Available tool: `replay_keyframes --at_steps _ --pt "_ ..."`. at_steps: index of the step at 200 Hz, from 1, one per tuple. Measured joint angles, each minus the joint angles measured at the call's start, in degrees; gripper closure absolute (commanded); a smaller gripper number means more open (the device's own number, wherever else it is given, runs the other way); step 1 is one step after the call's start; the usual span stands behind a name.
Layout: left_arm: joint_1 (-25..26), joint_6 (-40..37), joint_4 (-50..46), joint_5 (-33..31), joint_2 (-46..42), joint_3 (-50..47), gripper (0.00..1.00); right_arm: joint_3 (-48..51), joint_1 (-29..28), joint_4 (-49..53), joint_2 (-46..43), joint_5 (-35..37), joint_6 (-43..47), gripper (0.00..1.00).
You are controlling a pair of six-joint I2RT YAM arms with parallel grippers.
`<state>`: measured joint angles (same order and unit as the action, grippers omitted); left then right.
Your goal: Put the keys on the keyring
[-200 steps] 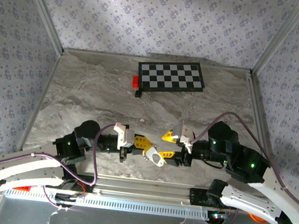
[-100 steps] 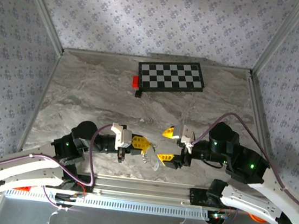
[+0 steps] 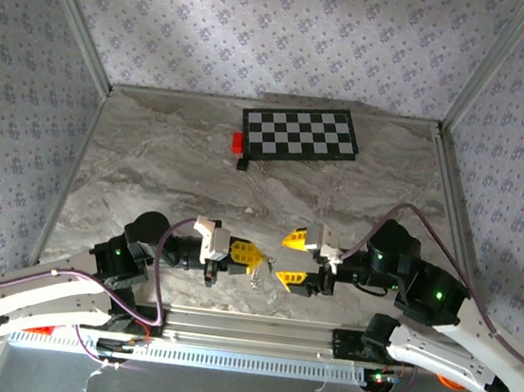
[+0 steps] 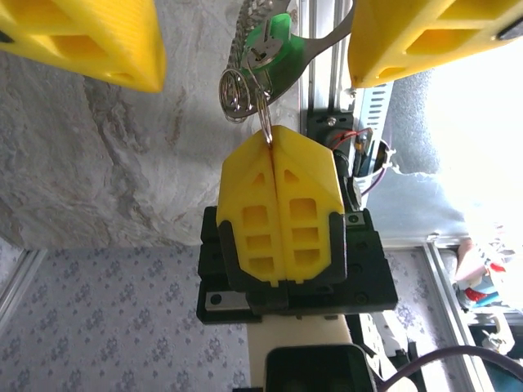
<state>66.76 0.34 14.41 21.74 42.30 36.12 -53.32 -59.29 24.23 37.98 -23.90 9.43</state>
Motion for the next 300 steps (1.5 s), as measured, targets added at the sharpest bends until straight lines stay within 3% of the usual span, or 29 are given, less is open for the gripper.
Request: replay_keyframes --at_steps 44,135,300 --pt "0.0 0.24 0.81 0.59 -0.55 -0.04 1.0 0.26 0.0 -1.57 -0.04 -1.53 0.0 0.55" --pt "0.0 0.37 0.81 1.03 -0.57 -0.04 1.0 1.44 0.0 -5.62 3.15 -2.78 -1.09 0.67" --pt "0.0 0.39 0.74 0.94 -0.59 -0.04 1.0 1.53 0.02 -5.55 4.07 -4.0 -1.05 1.0"
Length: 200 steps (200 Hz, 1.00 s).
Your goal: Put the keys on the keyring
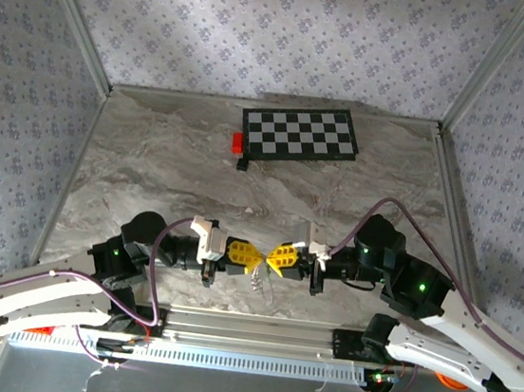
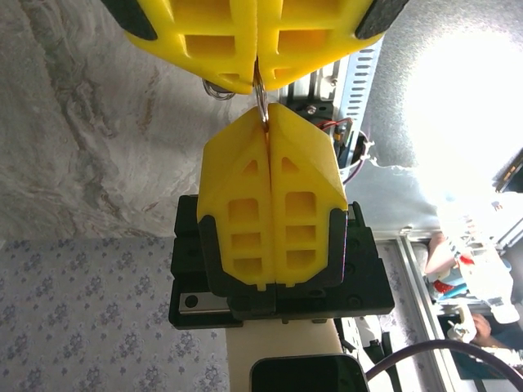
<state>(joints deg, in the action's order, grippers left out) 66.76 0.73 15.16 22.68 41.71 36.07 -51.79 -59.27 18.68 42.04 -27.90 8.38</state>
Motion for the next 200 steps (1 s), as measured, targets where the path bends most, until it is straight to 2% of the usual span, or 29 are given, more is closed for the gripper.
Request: replay_keyframes --at_steps 20,50,71,140,200 --pt "0.0 0.0 -0.31 -0.37 0.02 0.0 0.99 0.0 0.0 0.39 -0.04 0.2 0.02 1.0" --pt "0.0 -0.72 -3.67 -3.63 0.68 1.03 0.75 -0.37 0.04 2.73 0.02 2.38 0.26 1.0" --pt "0.0 -1.49 -9.25 -6.8 1.6 4.11 0.67 -2.97 0.15 7.63 1.14 5.11 0.81 1.0" --pt "0.0 -2.43 -17.68 -8.98 2.34 8.04 0.62 -12.33 0.15 22.03 8.2 11.08 3.69 1.0" --pt "0.0 -2.4 -18.12 -9.05 6.12 8.04 0.63 -14.1 -0.52 26.05 10.62 12.61 5.46 1.0"
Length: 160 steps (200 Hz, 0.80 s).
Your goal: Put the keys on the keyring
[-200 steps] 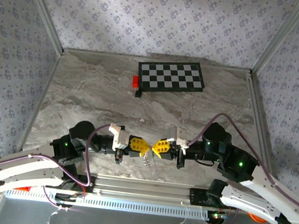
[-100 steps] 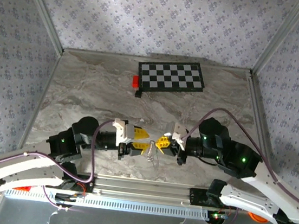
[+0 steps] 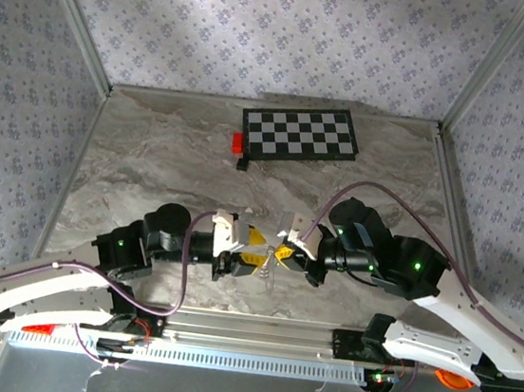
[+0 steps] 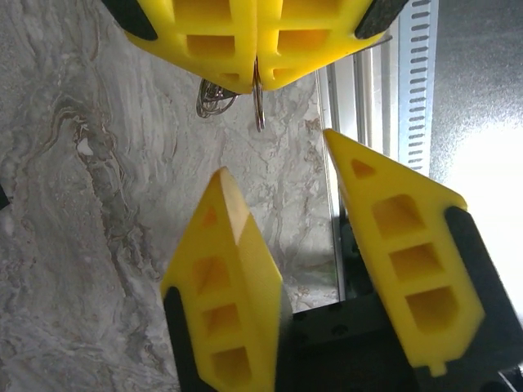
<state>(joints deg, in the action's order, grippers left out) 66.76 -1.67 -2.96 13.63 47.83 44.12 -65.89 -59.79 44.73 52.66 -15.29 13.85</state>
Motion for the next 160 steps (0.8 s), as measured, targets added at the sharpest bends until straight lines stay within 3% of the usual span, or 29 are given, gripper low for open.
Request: replay_keyframes --at_steps 100,160 --pt "0.0 -0.46 0.17 -0.2 2.64 0.0 0.85 -1.92 -0.52 0.52 1.95 -0.13 0.83 1.0" --pt "0.0 -0.63 0.0 -0.2 2.62 0.0 0.82 -1.92 -0.74 0.55 2.6 -0.26 1.11 1.0"
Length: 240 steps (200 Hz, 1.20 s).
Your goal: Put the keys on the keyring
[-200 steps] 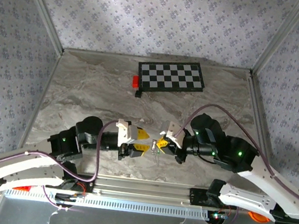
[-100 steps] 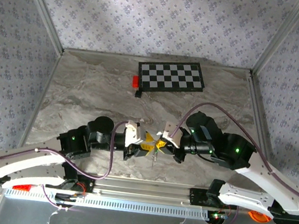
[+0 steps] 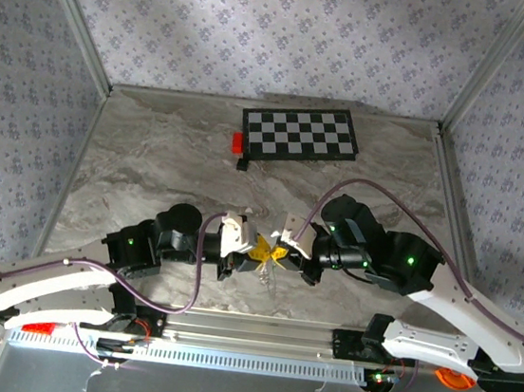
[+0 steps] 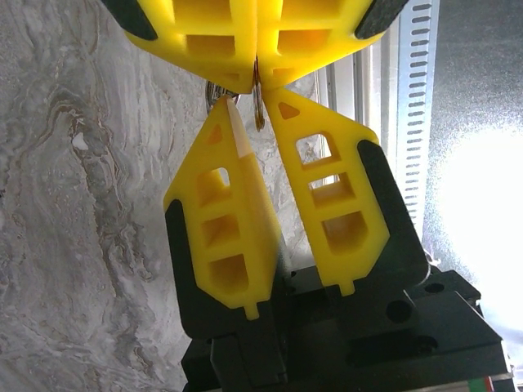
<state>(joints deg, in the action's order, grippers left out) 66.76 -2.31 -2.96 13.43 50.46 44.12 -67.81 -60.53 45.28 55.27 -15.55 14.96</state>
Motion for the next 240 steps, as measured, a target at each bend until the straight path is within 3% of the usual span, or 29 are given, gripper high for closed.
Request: replay_keyframes --at_steps 28,67,111,126,207,240 --pt "0.0 0.09 -0.31 0.44 -0.07 0.0 1.0 0.0 -0.15 0.04 0.09 0.24 0.15 1.0" --pt "0.0 -0.02 -0.37 1.14 -0.07 0.0 1.0 -0.02 -0.15 0.17 0.13 0.35 0.55 1.0" --pt "0.0 0.0 0.5 2.91 -0.94 -0.04 1.0 1.42 -0.2 -2.25 -1.79 -0.15 -0.52 0.71" --pt "0.02 0.13 1.92 4.28 -1.77 -0.5 1.0 3.41 -0.2 -4.96 -4.13 -0.79 -1.88 0.68" --pt "0.0 1.92 11.26 6.99 -4.79 -3.34 1.0 6.99 0.39 -9.07 -8.52 -4.57 -4.22 0.75" --pt "0.0 2.4 12.46 7.17 -5.27 -3.85 1.0 7.65 0.39 -9.7 -8.98 -5.51 -4.66 0.86"
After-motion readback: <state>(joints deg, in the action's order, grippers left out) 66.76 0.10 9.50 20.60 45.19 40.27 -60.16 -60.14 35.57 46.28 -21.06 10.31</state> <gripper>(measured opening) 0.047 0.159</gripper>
